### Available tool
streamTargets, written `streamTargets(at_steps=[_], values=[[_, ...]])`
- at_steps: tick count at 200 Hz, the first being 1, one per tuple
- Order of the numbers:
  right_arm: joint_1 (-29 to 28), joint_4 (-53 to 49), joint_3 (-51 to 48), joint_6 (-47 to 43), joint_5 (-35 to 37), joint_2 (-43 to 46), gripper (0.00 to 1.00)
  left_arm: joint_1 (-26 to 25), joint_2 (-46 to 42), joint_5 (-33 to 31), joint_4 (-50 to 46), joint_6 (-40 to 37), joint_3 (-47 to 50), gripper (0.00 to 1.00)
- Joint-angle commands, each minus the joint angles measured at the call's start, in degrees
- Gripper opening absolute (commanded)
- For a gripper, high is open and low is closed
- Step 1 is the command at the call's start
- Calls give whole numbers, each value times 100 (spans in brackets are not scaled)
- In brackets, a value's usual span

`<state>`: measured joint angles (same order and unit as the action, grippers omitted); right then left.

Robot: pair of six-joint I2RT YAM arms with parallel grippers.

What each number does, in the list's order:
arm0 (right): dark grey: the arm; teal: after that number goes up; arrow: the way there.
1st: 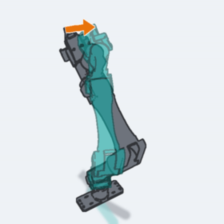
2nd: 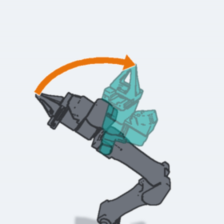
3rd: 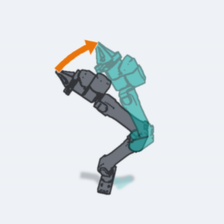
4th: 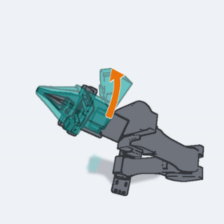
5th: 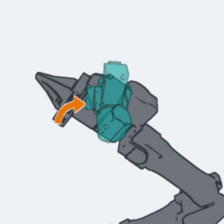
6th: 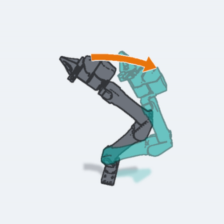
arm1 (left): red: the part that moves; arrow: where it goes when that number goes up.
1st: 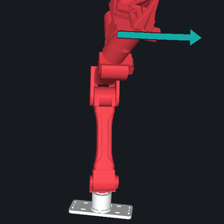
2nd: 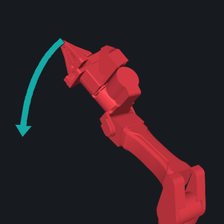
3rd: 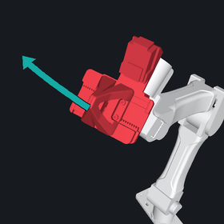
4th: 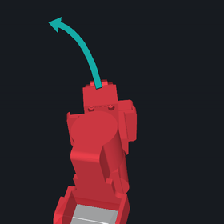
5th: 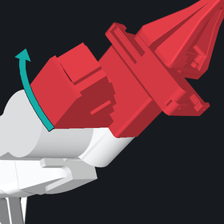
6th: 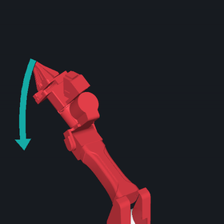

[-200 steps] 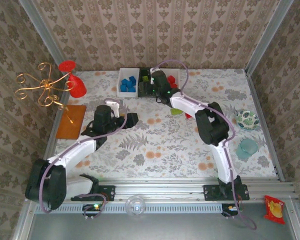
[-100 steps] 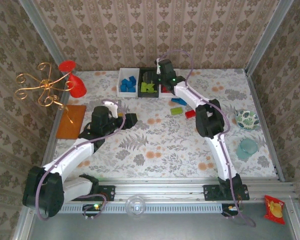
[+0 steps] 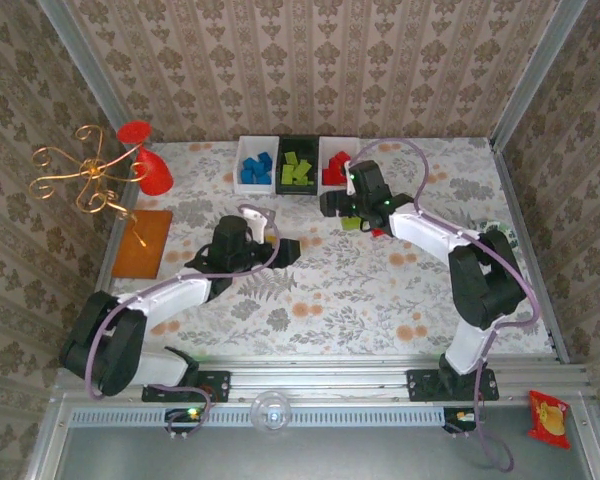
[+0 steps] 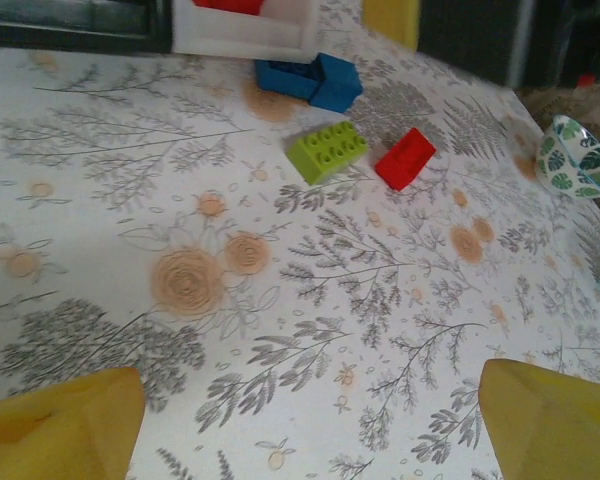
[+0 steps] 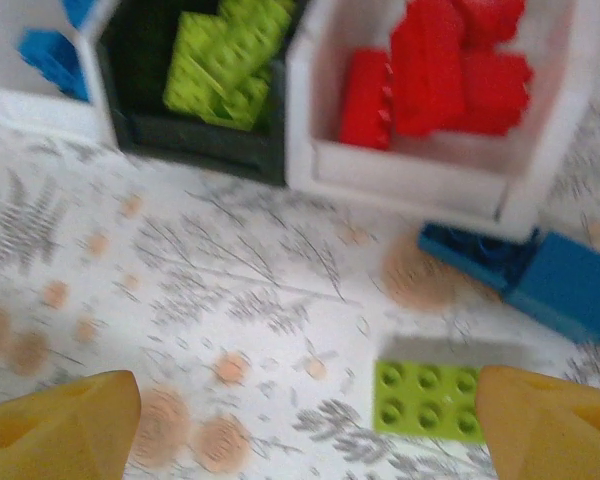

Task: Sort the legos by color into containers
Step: Place the lego in the container, then pick up the lego from the center of the table.

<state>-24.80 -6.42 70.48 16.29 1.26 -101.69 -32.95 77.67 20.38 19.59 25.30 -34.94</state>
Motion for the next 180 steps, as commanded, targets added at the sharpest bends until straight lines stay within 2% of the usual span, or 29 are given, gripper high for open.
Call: streamTargets(at_steps=[1, 79, 122, 180], values=[[-25, -350, -84, -33, 459, -164, 88, -104, 258, 145, 697, 9, -218, 87], [141, -1030, 625, -115, 674, -1156, 88, -195, 590, 124, 696, 40, -449, 86], [168, -1195, 844, -298, 928, -1367, 88, -199, 657, 109, 684, 36, -471, 86], [300, -1241, 1045, -311, 754, -1674, 87, -199, 843, 211, 631, -49, -557, 86]])
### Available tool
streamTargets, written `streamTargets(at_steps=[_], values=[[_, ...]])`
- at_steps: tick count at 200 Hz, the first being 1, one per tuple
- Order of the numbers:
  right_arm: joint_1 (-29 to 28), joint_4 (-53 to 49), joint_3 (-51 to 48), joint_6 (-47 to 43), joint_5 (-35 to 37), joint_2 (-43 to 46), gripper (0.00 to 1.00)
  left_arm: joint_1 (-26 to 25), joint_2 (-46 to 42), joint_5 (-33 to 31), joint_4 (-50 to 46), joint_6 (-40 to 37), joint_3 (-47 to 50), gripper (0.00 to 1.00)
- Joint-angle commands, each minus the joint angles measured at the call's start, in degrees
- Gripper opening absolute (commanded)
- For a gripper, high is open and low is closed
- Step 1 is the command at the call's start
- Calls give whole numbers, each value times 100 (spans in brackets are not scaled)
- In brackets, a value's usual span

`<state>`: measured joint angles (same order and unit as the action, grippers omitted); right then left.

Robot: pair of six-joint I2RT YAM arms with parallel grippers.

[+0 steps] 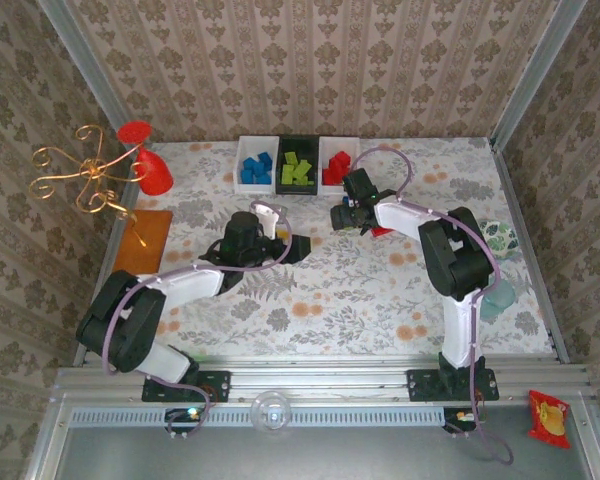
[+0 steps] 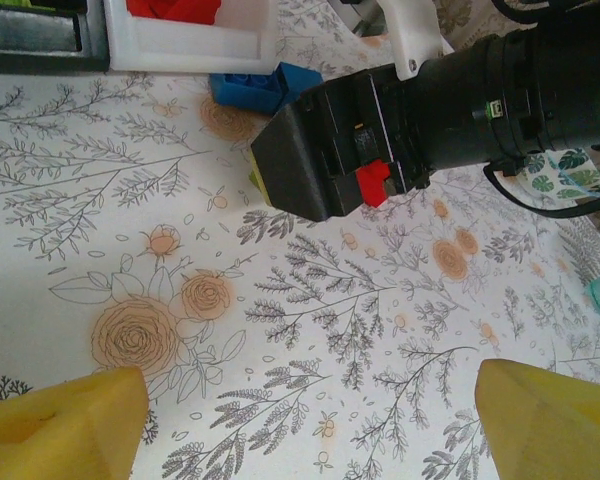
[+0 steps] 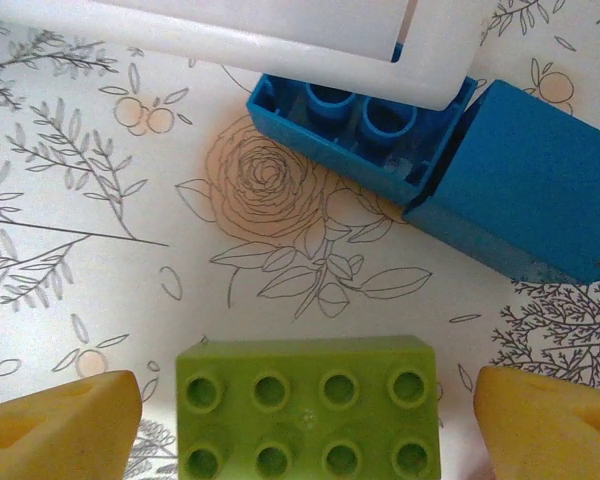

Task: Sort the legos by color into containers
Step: Pick up the lego from the center of the table, then place the lego in the container.

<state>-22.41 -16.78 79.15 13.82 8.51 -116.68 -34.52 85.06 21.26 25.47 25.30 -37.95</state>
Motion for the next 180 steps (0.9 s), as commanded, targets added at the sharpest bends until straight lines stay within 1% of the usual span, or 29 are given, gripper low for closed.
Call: streamTargets(at_steps=[1, 26, 62, 81, 93, 110, 126, 140, 159, 180], values=[[66, -204, 178, -55, 23, -177, 87, -44, 110, 124, 40, -50, -260, 86], [99, -148, 225, -7, -68, -273, 84, -37, 186, 116, -69, -118, -335, 86], [106, -168, 317, 6, -139, -440, 76, -37, 231, 74, -69, -122, -339, 86], [106, -159, 307, 6, -197, -402, 70, -37, 231, 42, -100, -131, -335, 86], [106, -90, 211, 31, -273, -222, 65, -30, 183, -30, -130, -140, -312, 86], [97, 375, -152, 78, -492, 289, 60, 4, 71, -254, -183, -144, -212, 86], [55, 1063, -565, 207, -781, 873, 59, 96, -86, -505, -205, -92, -81, 86], [-14, 1669, -744, 387, -1112, 1146, 58, 209, -226, -651, -155, -16, 68, 86], [-117, 2203, -581, 605, -1363, 1092, 58, 391, -445, -860, -81, 141, 277, 87], [-199, 1993, 210, 715, -1399, 629, 59, 562, -707, -1085, -115, 314, 473, 88]])
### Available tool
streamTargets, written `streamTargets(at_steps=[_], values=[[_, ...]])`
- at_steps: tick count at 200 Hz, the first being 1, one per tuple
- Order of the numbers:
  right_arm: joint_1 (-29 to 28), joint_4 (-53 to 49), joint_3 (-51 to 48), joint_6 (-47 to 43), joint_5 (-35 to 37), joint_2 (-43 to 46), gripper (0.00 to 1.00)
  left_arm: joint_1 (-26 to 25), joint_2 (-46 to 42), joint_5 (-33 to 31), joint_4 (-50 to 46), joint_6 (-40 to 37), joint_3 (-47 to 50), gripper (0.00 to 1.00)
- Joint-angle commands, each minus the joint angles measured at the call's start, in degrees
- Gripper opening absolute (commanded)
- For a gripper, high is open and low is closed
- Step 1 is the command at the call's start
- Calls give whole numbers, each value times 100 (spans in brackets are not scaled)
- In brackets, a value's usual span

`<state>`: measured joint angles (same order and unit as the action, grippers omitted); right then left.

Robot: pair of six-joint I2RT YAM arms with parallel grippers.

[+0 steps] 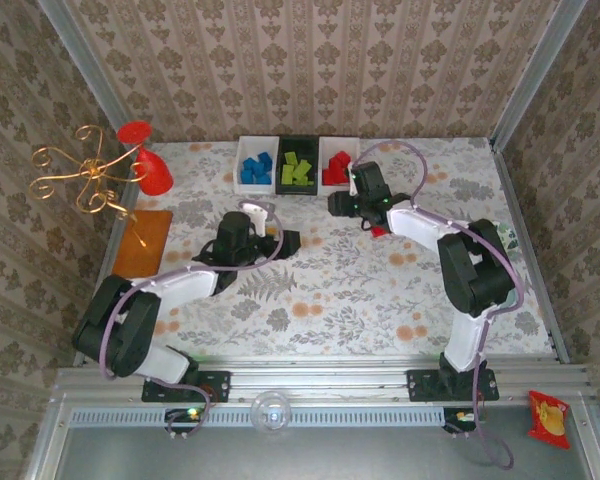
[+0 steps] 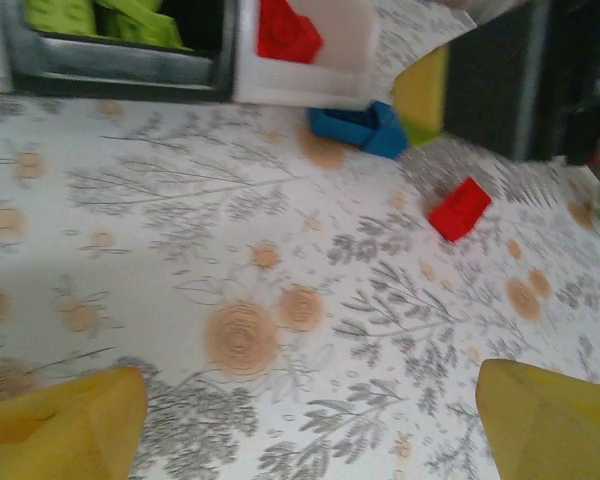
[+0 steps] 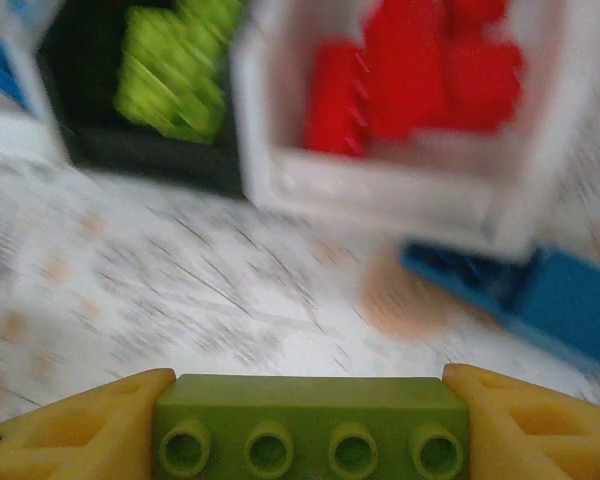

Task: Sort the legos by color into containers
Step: Place the lego in the container.

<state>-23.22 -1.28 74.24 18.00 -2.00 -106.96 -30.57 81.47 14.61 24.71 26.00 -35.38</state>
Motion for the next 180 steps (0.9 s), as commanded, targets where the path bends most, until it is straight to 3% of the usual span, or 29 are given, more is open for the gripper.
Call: streamTargets(at_steps=[1, 78, 127, 155, 180], values=[[-124, 426, 744, 299, -346, -370, 59, 170, -363, -436, -42, 246, 224, 88], [-253, -46, 3930, 442, 178, -2730, 60, 299, -1488, -838, -845, 95, 553, 90], [-262, -850, 6091, 100, 479, -3948, 75, 327, -2006, -846, -1239, 1, 627, 90], [-262, -1094, 6370, -137, 472, -3865, 82, 326, -2039, -798, -1262, 1, 672, 90], [-258, -1082, 5632, -320, 472, -3202, 85, 326, -2052, -692, -1249, 27, 699, 90]])
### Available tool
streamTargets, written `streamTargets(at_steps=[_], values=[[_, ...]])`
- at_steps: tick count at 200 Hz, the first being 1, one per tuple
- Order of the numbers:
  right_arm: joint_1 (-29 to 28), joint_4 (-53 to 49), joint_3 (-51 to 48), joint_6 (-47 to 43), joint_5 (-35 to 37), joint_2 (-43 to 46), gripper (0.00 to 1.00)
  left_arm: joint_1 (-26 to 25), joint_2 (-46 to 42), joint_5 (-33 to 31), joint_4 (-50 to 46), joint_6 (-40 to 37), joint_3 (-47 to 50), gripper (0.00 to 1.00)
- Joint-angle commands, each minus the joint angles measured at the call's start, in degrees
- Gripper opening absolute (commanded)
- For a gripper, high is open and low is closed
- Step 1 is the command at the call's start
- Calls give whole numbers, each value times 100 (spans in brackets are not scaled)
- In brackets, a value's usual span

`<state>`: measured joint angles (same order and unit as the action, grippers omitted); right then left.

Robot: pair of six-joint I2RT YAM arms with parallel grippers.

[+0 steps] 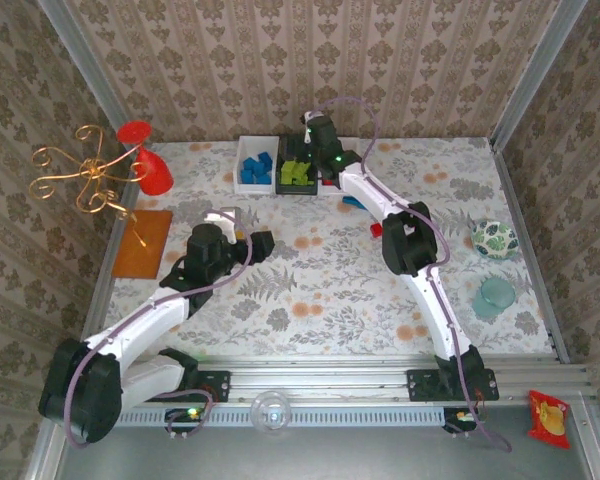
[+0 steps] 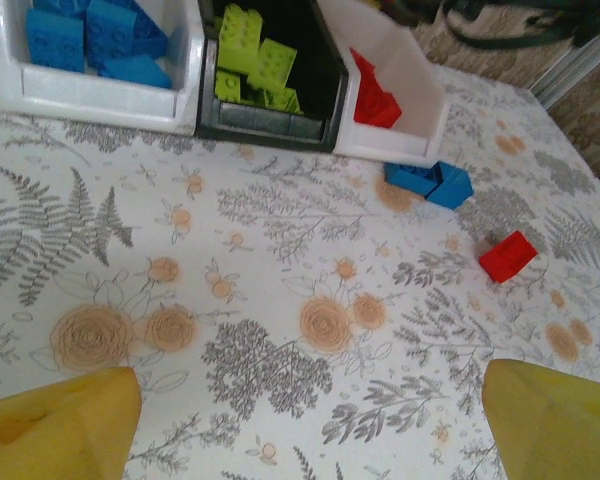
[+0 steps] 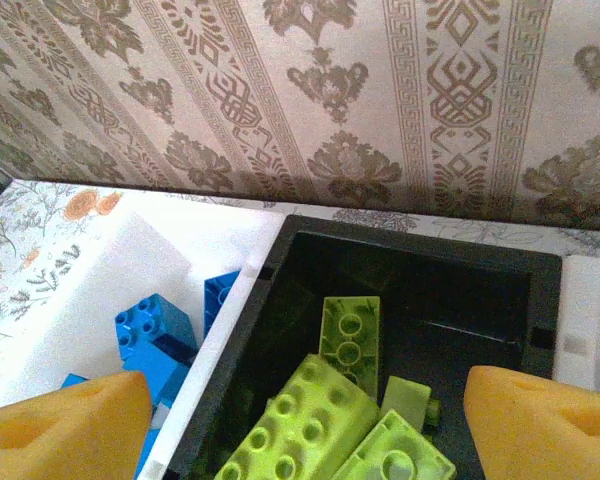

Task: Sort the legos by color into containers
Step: Place the lego in the container, then pick up the lego from the center of the table.

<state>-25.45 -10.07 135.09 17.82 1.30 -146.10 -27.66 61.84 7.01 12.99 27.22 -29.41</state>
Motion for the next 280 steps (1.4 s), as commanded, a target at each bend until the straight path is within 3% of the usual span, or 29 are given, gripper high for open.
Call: streamTargets(at_steps=[1, 64, 92, 116, 149, 200, 280], values=[[-37, -183, -508, -309, 142, 749, 85, 34, -91, 75, -73, -95, 102, 90], [61, 384, -5282, -428, 642, 3907, 89, -223, 151, 425, 242, -47, -120, 90], [281, -299, -6368, -383, 1014, 4586, 92, -394, 521, 638, 503, -33, -345, 90], [684, -494, -7095, -299, 889, 4853, 96, -528, 776, 666, 718, -14, -500, 90], [1045, -918, -7041, -419, 592, 4679, 100, -598, 1053, 743, 828, -2, -640, 90], [1051, -1839, -6060, -680, 629, 3792, 100, -600, 982, 668, 837, -12, -562, 90], [1109, -2691, -5142, -1025, 529, 2877, 91, -444, 924, 679, 782, -35, -509, 90]])
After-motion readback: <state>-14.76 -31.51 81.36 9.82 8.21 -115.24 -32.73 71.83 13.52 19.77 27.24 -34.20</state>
